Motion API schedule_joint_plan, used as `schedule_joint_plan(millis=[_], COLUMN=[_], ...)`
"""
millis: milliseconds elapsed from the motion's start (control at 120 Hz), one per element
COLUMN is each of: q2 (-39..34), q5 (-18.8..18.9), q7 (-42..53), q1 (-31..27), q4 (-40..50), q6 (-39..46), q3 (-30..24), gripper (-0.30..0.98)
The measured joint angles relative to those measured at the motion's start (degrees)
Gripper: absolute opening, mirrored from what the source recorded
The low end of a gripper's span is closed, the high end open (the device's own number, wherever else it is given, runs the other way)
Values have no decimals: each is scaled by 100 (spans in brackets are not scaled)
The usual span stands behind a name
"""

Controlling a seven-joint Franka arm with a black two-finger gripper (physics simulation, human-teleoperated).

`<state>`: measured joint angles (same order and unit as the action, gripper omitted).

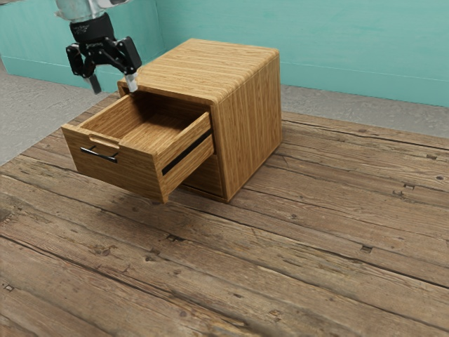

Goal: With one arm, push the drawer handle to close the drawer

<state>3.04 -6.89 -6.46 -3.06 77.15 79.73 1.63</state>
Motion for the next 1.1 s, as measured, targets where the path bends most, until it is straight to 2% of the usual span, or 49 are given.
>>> schedule_joint_plan(millis=[83, 158, 267, 317, 392, 533, 633, 750, 850, 1100], q2=[-155, -1030, -2515, -2931, -3134, -2731, -2377, -2007, -1650, -969], q5=[90, 169, 464, 653, 938, 1378, 1505, 1560, 1463, 826], q7=[12, 21, 36, 75, 162, 367, 593, 850, 1045, 1467], q1=[-151, -289, -20, 4, 7, -1, -3, -1, -2, -11], q4=[312, 1889, 4057, 4678, 5143, 5296, 5207, 4950, 4553, 3916], q6=[38, 372, 909, 1111, 1345, 1825, 2239, 2661, 2917, 3402], q3=[-3, -99, -139, 84, 535, 865, 1027, 967, 914, 738], gripper=[69, 69, 67, 64, 59, 44, 37, 31, 25, 14])
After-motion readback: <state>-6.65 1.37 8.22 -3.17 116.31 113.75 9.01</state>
